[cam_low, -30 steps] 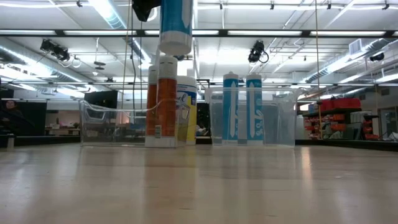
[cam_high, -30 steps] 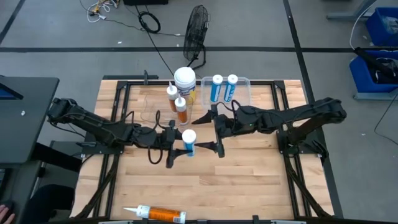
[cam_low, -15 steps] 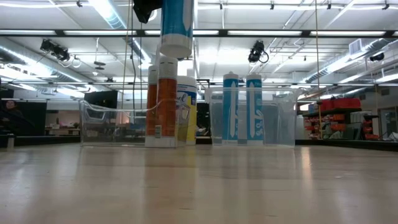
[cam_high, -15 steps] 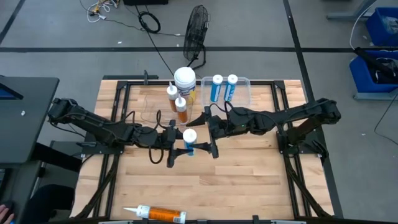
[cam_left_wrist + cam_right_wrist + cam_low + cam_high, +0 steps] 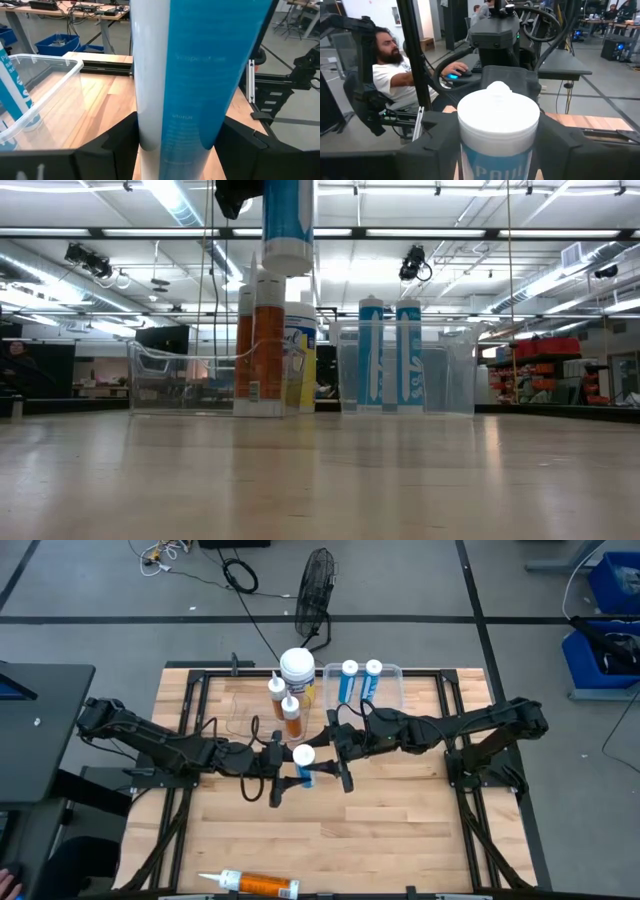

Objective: Pick & place silicon tubes, Sealant and Lysol wipes
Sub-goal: Put the blue sealant into the right transparent bin

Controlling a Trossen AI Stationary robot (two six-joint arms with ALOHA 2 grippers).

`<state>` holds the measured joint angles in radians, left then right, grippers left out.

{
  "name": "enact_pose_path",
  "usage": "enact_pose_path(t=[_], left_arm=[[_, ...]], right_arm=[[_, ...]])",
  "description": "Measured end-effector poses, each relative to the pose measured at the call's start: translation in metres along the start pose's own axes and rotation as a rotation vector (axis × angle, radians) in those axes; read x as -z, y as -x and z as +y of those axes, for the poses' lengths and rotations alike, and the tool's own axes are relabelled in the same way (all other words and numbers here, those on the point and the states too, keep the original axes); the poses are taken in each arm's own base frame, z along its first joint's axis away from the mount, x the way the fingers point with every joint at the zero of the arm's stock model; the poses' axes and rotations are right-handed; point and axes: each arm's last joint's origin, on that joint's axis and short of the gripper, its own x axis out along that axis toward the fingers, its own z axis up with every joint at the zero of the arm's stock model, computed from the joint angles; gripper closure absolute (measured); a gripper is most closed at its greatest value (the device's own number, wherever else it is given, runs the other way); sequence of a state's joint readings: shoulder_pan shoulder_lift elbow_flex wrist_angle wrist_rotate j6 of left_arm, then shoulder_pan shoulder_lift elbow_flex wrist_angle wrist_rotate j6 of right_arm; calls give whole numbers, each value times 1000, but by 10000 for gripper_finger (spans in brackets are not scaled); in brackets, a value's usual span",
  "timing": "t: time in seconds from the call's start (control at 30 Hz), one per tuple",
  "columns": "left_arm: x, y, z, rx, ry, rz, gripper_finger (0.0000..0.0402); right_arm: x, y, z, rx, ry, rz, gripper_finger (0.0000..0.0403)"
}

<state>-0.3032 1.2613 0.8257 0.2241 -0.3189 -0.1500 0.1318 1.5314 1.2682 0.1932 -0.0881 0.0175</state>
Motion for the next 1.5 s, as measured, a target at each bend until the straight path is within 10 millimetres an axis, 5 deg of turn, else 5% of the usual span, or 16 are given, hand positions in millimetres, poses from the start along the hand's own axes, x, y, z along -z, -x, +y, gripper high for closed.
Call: enact_pose_path(t=[0.23,0.53,1.07,1.5], left_arm=[[-2,0,1,-38,-1,-21,126],[-3,3,3,-101,-27,-26,115],[-28,32,9,-89,64,-133,113],[-29,34,9,-92,19,-134,113]], right_arm=[[1,0,0,20,6,5,201],[-10,14,-2,121,26,-3,201],[-39,79,-11,599,65,76,201],[-42,91,-60,744,98,88,201]])
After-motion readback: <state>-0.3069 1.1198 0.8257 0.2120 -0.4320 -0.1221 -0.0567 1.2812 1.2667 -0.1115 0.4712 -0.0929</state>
